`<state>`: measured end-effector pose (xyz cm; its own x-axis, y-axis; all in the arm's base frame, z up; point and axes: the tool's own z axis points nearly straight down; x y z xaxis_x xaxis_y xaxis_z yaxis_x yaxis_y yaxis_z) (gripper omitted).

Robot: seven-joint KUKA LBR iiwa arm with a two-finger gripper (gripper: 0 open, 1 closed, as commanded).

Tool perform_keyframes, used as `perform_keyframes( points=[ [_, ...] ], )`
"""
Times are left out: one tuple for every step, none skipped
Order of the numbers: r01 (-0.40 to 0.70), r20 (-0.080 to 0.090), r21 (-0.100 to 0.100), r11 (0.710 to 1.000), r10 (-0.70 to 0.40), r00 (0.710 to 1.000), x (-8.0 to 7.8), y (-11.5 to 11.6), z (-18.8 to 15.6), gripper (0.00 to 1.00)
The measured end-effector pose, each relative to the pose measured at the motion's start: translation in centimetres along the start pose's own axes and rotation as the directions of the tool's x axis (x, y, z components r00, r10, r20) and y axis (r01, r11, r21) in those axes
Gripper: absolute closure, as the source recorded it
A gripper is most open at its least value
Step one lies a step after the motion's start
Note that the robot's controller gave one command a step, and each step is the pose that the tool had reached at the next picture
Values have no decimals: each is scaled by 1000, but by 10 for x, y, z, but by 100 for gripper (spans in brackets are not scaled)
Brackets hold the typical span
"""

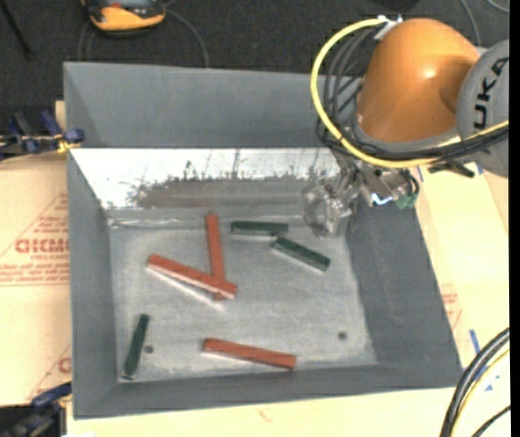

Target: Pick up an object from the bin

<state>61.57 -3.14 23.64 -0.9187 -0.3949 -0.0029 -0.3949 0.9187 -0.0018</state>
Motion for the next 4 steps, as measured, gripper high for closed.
perform_keyframes(
  points=[
    [53, 7, 1, 999, -53, 999, -18, -4, 119, 0],
    [62, 7, 1, 998, -62, 998, -23, -5, 159, 100],
    [61, 5, 0, 998, -61, 998, -23, -5, 159, 0],
    [60, 5, 0, 998, -60, 998, -23, -5, 159, 0]
  ],
)
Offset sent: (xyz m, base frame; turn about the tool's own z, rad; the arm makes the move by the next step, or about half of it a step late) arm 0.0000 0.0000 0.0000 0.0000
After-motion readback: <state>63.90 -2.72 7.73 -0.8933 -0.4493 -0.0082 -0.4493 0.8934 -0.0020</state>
